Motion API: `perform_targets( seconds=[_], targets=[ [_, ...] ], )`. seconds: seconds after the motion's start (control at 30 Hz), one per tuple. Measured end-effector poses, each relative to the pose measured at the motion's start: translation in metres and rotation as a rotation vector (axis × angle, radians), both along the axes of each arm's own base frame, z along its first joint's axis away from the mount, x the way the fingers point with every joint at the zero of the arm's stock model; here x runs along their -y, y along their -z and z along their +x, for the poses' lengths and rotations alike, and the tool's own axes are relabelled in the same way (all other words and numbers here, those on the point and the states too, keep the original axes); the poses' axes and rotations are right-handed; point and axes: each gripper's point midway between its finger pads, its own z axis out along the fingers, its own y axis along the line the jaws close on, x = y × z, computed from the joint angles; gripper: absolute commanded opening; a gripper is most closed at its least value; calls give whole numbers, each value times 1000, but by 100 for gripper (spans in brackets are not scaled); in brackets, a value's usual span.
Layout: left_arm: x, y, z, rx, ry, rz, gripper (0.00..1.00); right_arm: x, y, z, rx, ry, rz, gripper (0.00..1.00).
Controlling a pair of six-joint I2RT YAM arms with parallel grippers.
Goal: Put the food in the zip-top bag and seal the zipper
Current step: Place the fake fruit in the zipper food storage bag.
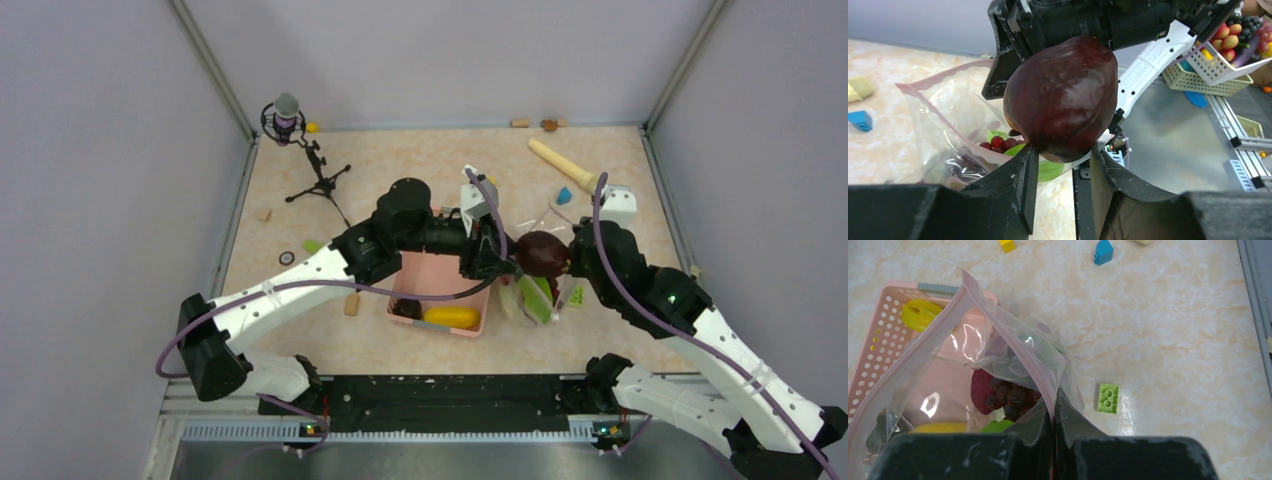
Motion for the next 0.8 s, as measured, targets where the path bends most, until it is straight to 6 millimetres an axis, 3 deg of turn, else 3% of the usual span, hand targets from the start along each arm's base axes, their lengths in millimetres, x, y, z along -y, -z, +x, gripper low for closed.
perform_targets(
  seconds=[0.27, 0.43, 0.8],
  targets=[
    [15, 36, -1, -42, 76, 99, 0, 1, 1, -1, -2, 0, -4, 0],
    [15, 45, 3, -49, 52, 141, 0, 1, 1, -1, -3, 0, -5, 0],
    [9, 65, 35, -23, -136, 226, 5, 0, 0, 0, -1, -1, -2, 0]
  ],
)
